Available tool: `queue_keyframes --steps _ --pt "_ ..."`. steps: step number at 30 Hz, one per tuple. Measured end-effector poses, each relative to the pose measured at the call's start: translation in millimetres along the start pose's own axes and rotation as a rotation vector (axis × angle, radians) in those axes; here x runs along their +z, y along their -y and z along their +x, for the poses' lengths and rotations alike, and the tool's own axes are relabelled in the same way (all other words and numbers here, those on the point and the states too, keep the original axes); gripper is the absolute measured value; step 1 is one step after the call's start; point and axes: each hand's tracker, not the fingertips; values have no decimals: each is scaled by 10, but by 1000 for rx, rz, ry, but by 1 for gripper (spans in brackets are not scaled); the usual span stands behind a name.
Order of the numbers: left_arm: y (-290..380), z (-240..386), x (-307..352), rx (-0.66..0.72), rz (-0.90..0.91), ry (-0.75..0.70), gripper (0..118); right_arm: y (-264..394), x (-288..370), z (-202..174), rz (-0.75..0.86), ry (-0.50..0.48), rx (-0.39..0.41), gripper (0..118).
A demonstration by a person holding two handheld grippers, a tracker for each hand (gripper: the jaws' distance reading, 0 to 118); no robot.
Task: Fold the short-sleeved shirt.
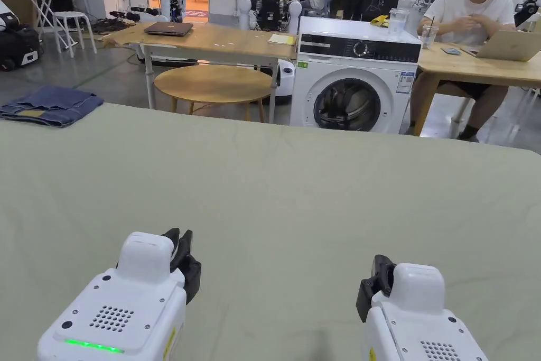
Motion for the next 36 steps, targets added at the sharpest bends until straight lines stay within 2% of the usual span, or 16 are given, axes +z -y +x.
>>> queue_keyframes --steps 1,3,5,6,7,8,9,11,17,23,25,28,31,36 --pt "-9 -12 3 1 1 9 15 -13 -11 -14 0 1 8 5" --pt "-19 -2 0 0 -6 7 38 -35 -30 -16 -5 -3 16 34" --pt "-8 -10 -7 3 -13 -2 60 -42 -42 -27 -7 -7 13 70" --pt "-3 -15 -4 6 -14 -9 60 -47 -45 -38 -6 -5 11 76" --pt "1 -18 8 16 -6 -16 66 -55 -47 -42 0 14 15 81" --pt "0 -19 17 26 -4 -23 81 -60 -43 -52 7 30 19 85" --pt "0 -37 23 40 0 -35 88 -60 -38 -63 18 42 25 88" --pt "-2 -74 53 76 20 -43 88 -67 -34 -53 25 41 25 92" --pt "-28 -175 51 101 24 -73 88 -115 -14 -64 53 54 44 92" --pt "-33 -227 57 120 32 -99 88 -151 -25 -45 47 -17 8 92" --pt "-29 -241 57 122 27 -104 88 -156 -43 -77 37 -3 -5 92" --pt "-19 -248 50 125 27 -108 88 -157 -42 -136 65 86 26 92" --pt "-17 -268 43 134 24 -108 88 -181 -49 -136 58 67 11 92" --pt "-23 -319 31 173 28 -88 88 -240 -82 -166 27 100 -7 92"
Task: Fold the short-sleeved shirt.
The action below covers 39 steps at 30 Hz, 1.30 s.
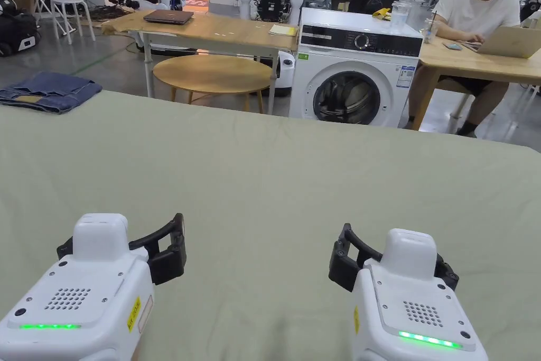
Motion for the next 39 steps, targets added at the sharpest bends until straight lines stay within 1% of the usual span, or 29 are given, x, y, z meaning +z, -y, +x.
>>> queue_keyframes --steps 2,4,5,8,11,13,16,20,24,27,36,39 --pt "13 -18 2 6 9 1 88 -17 -3 35 -3 -10 -22 92" --pt "7 -55 -5 16 26 15 88 -37 8 75 -1 -66 -62 92" --pt "-4 -75 -3 28 29 24 88 -46 5 95 -6 -78 -70 92" --pt "-35 -137 -35 72 24 36 88 -81 -8 97 -19 -50 -85 92" --pt "-37 -188 -74 108 22 30 88 -98 -26 79 -17 -5 -59 92" --pt "-26 -202 -84 107 30 22 88 -100 -39 81 -21 -2 -53 92" --pt "2 -186 -93 53 56 3 88 -89 -85 82 -43 -17 -42 92" --pt "-11 -148 -104 3 33 -5 88 -53 -120 80 -64 -25 -47 92" --pt "-28 -123 -143 -40 -5 1 88 -30 -156 112 -87 -33 -75 92" --pt "-24 -111 -150 -72 -10 -8 88 -36 -171 126 -100 -17 -91 92" --pt "-65 -89 -151 -106 10 -7 88 -103 -179 129 -100 -20 -99 92" --pt "-88 -78 -145 -117 12 -8 88 -118 -177 95 -94 -11 -89 92"
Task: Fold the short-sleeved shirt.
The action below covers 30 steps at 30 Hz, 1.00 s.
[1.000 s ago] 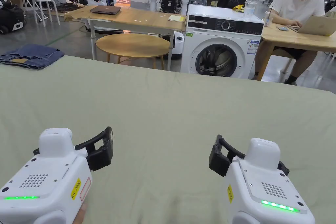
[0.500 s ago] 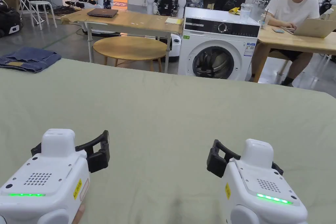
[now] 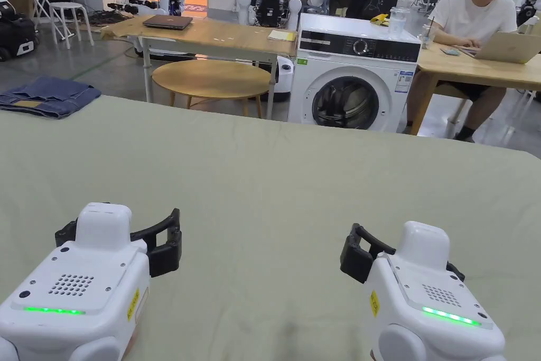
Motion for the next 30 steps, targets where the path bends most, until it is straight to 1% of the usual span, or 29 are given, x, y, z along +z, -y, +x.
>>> queue_keyframes --steps 7,16,18,23,26,30 --pt "-15 17 0 -23 4 -13 88 4 16 -73 18 35 30 92" --pt "11 3 20 -51 -8 1 88 17 7 -63 -3 23 32 92" --pt "11 -3 17 -48 -9 2 88 12 -1 -29 -10 7 31 92" --pt "8 -10 21 -43 -11 11 88 6 -33 -5 -39 29 22 92" --pt "12 -9 22 -36 -8 12 88 11 -76 25 -81 3 0 92" --pt "34 1 7 -33 -12 9 88 56 -87 61 -67 -28 -11 92"
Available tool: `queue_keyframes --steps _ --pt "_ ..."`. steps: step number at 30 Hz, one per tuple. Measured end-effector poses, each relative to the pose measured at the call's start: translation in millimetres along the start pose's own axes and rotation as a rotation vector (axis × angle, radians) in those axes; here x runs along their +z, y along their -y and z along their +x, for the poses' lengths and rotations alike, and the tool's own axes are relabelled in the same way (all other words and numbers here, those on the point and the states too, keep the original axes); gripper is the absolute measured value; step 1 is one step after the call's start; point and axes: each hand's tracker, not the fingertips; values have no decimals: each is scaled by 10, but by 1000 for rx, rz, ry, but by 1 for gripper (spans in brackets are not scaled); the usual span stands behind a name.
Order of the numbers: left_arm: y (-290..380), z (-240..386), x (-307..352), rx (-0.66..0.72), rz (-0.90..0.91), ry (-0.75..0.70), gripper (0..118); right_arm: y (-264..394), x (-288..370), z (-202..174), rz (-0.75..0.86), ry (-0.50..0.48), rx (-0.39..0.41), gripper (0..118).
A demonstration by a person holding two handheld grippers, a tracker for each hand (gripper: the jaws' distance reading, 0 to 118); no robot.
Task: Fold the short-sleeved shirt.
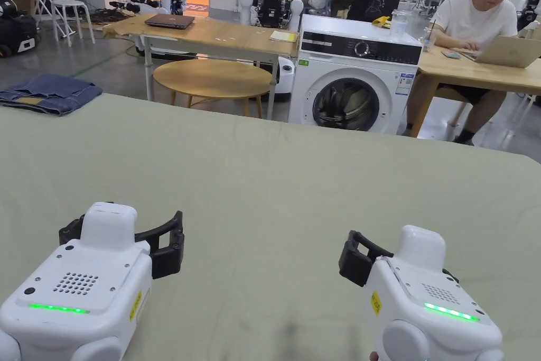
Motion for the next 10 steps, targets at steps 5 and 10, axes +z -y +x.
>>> queue_keyframes --steps 5,10 --pt "14 2 -10 10 -3 -4 88 38 40 -33 54 -14 51 92" --pt "9 6 -15 14 -6 -3 88 43 55 -66 97 7 90 92"
